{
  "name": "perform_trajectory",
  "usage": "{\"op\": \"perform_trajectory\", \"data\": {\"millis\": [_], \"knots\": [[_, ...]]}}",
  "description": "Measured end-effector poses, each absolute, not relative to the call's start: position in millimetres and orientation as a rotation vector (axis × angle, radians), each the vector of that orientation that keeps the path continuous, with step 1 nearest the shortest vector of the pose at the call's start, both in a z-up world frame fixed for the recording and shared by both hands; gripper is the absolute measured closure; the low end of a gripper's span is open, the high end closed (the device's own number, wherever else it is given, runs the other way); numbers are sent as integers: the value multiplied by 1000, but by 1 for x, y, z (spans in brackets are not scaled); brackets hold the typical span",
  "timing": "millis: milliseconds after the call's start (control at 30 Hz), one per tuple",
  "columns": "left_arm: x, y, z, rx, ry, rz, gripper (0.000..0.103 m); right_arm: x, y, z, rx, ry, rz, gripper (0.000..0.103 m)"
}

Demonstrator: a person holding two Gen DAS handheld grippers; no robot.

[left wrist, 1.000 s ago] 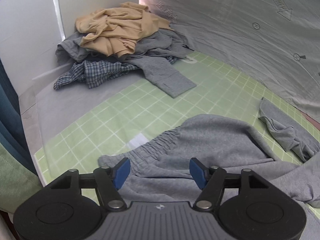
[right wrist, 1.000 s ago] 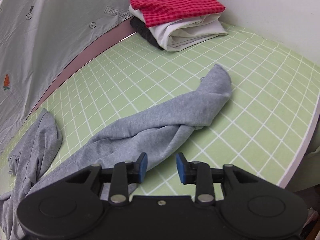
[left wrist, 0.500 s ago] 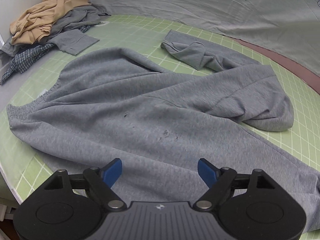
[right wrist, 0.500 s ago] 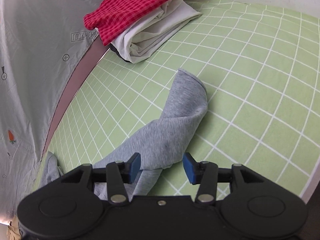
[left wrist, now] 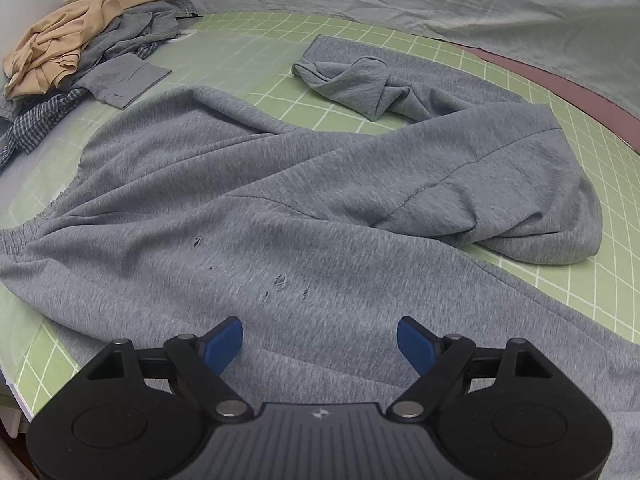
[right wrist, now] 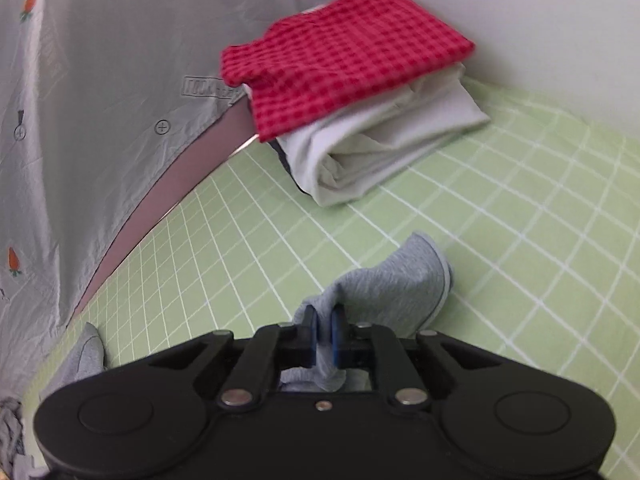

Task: Fold clothes

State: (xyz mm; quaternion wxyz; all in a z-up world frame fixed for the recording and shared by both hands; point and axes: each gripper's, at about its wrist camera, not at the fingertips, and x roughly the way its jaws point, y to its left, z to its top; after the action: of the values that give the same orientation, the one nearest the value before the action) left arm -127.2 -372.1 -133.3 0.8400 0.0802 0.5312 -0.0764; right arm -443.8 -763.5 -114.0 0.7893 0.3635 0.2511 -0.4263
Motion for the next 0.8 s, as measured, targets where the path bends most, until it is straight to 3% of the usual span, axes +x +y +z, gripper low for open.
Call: {"op": "perform_trajectory", "data": {"millis": [100,200,233,267,600,800], "knots": [[-124,-375,-139,179,1144,-152,18,-397,-773,-100,530,616,-900,93],[-124,-376,-144,171,1168,-145,18,-372,-778,-99,436,632,-823,78],[-124,-376,-146,167,1177,-142,18,-376,-780,-100,498,601,-823,70],[-125,-376,-148,168,1185,-137,18,-381,-783,-101,559,569,-822,67],[-126,-379,-157,198,1214,-145,11,-440,-778,-139,794,587,-976,66],[-125,-377,-158,182,1225,-141,8,-425,-770,-153,836,613,-902,65]]}}
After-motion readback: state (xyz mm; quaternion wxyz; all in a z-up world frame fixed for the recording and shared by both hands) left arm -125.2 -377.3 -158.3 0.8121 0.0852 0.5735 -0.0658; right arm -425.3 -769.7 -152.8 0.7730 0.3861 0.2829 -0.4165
